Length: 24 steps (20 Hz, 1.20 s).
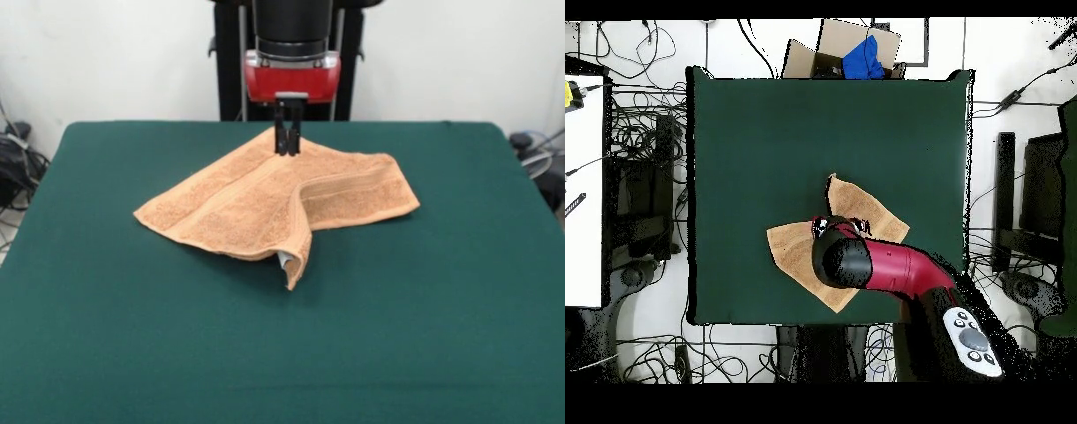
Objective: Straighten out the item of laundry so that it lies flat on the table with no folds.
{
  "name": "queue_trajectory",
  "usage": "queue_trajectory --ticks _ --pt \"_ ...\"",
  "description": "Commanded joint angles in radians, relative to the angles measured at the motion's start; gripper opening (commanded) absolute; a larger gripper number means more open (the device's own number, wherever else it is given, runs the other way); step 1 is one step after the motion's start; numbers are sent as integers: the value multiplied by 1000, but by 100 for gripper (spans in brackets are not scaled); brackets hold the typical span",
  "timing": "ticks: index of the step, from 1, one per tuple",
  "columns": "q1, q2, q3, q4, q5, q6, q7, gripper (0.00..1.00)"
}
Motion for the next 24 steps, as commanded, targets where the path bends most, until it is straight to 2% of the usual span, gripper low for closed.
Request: queue_trajectory --ticks 1,6,13,24 --pt "8 49 -28 6 -63 -39 104 0" --pt "2 71 -58 9 -100 -66 105 0" --pt "-52 113 -40 13 -158 -103 95 0" --pt "-79 196 -66 -25 -219 -168 104 0"
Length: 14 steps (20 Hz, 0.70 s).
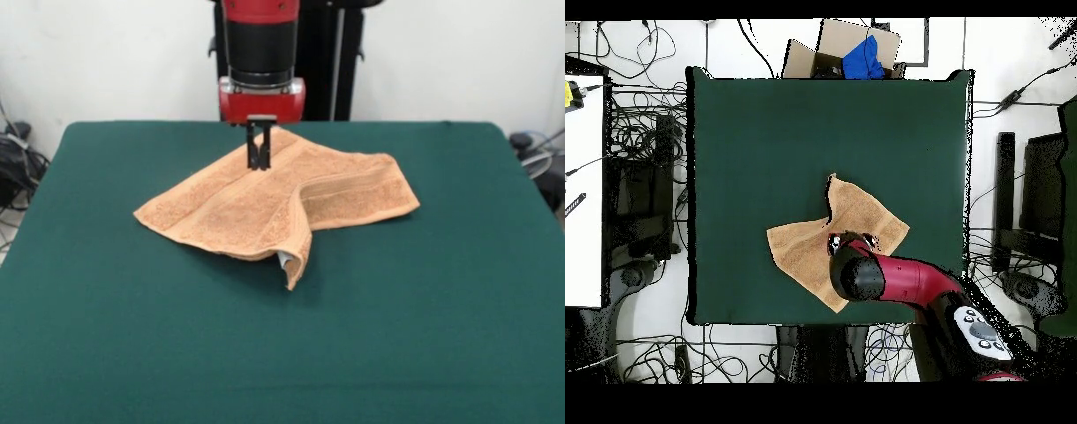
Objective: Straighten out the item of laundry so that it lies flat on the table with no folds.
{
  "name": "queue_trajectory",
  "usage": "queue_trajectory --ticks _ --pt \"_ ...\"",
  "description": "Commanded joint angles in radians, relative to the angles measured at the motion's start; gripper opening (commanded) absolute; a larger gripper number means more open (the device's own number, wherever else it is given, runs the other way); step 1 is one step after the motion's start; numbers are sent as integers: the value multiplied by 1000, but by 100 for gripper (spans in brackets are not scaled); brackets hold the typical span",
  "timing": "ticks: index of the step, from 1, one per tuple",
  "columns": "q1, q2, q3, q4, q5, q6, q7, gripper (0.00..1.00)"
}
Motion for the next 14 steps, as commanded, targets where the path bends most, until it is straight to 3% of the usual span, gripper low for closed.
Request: queue_trajectory --ticks 1,14 --pt "-9 74 -41 -28 -66 -62 104 0" --pt "-64 171 -44 -99 -138 -94 80 0"
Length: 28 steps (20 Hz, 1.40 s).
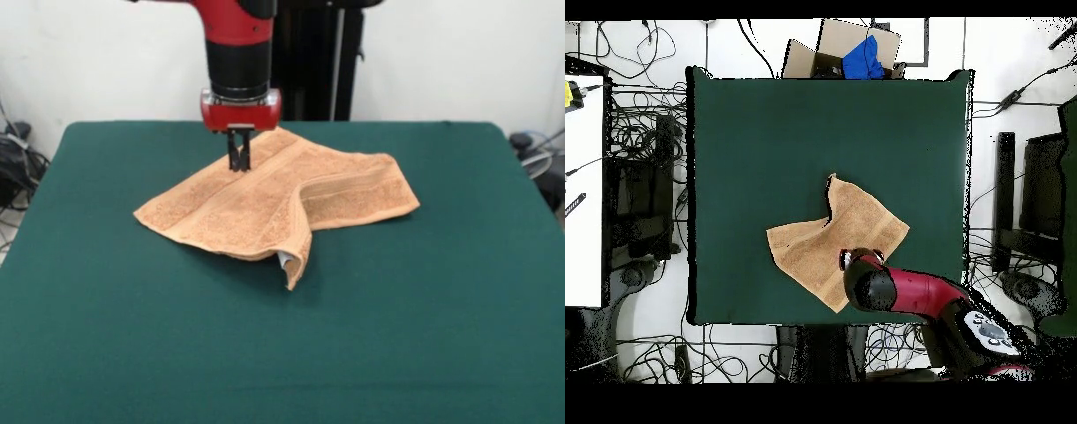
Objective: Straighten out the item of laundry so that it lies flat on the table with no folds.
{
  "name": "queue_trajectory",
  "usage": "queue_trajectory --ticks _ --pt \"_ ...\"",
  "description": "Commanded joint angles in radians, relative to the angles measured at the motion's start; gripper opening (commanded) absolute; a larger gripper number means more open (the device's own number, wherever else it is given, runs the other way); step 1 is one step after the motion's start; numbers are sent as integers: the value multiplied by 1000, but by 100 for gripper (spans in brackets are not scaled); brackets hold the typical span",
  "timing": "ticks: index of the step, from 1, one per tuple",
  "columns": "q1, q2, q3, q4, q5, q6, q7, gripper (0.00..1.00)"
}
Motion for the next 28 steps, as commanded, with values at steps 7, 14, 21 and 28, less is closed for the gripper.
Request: queue_trajectory --ticks 7,14,21,28 --pt "-5 94 -16 -111 -75 -84 95 0" --pt "-2 171 -33 -163 -85 -144 101 0" --pt "20 218 -60 -182 -75 -196 129 0" --pt "30 256 -85 -214 -80 -210 117 0"
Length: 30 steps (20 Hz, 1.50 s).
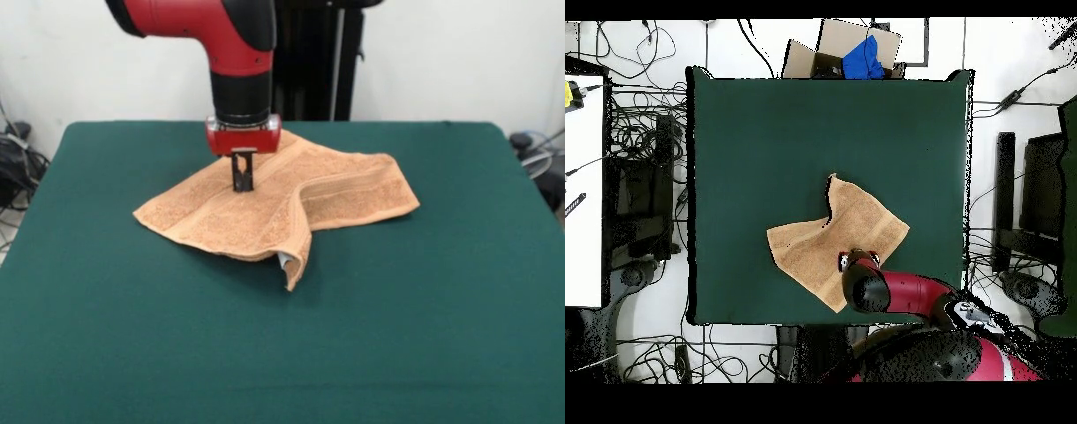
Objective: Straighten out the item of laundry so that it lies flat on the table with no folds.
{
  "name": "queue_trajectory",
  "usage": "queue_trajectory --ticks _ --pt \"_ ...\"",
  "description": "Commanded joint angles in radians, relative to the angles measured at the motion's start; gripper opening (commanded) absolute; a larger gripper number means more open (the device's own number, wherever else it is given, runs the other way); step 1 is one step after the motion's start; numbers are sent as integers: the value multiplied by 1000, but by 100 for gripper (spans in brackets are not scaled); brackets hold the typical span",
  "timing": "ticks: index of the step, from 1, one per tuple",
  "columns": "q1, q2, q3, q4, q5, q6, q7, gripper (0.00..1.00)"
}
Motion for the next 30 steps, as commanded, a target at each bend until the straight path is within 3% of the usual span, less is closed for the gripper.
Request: queue_trajectory --ticks 1,30 --pt "13 122 -49 -166 -28 -84 113 0" --pt "-102 86 -26 -191 -130 64 20 0"
